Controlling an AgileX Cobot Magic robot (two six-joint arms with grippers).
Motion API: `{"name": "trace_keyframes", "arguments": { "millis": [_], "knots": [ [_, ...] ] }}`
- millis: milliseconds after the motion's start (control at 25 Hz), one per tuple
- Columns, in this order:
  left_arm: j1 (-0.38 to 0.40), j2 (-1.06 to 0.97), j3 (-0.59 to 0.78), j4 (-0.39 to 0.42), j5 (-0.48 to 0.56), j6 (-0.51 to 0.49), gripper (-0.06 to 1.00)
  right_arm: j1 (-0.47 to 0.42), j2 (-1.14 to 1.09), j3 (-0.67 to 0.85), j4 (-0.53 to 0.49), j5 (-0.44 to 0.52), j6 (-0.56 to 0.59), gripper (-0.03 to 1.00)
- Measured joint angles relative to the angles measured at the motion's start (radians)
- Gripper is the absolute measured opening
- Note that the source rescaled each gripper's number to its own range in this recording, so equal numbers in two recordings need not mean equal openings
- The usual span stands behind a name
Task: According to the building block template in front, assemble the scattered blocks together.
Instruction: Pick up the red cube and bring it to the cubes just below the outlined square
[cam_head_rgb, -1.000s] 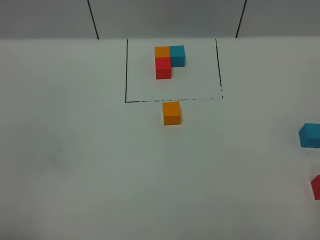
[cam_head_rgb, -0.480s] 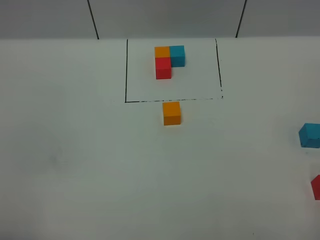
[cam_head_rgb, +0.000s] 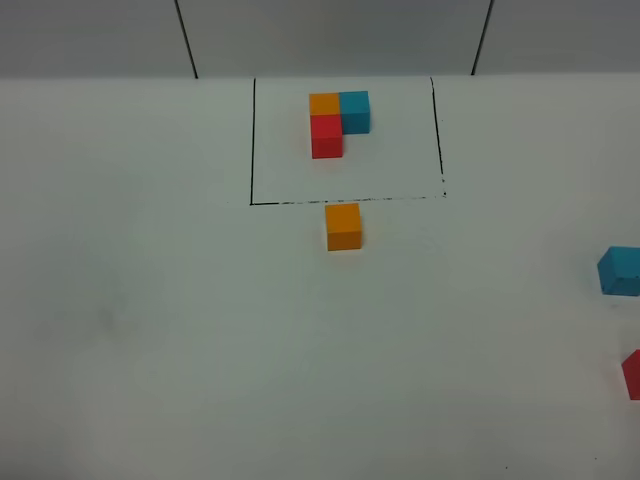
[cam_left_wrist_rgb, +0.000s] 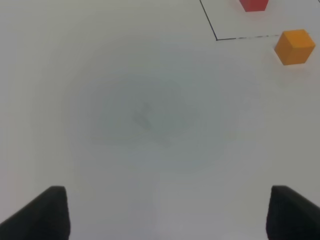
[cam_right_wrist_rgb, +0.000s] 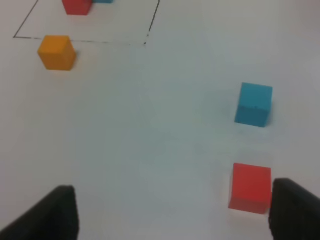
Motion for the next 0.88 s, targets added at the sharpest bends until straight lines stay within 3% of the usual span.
{"name": "trace_keyframes", "arguments": {
  "millis": [440,720,880],
  "knots": [
    [0.0,0.0,0.0,0.0,0.0,0.0,0.84,0.0,0.0,0.0,-0.002,-0.004,0.025,0.59],
    [0.0,0.0,0.0,0.0,-0.001,-0.001,0.84,0.0,0.111,-0.015,-0.128,0.03,0.222,0.59],
    [0.0,0.0,0.0,0.0,-0.001,-0.001,0.84,0.0,0.224,-0.049,-0.171,0.073,0.258,0.68]
  ]
}}
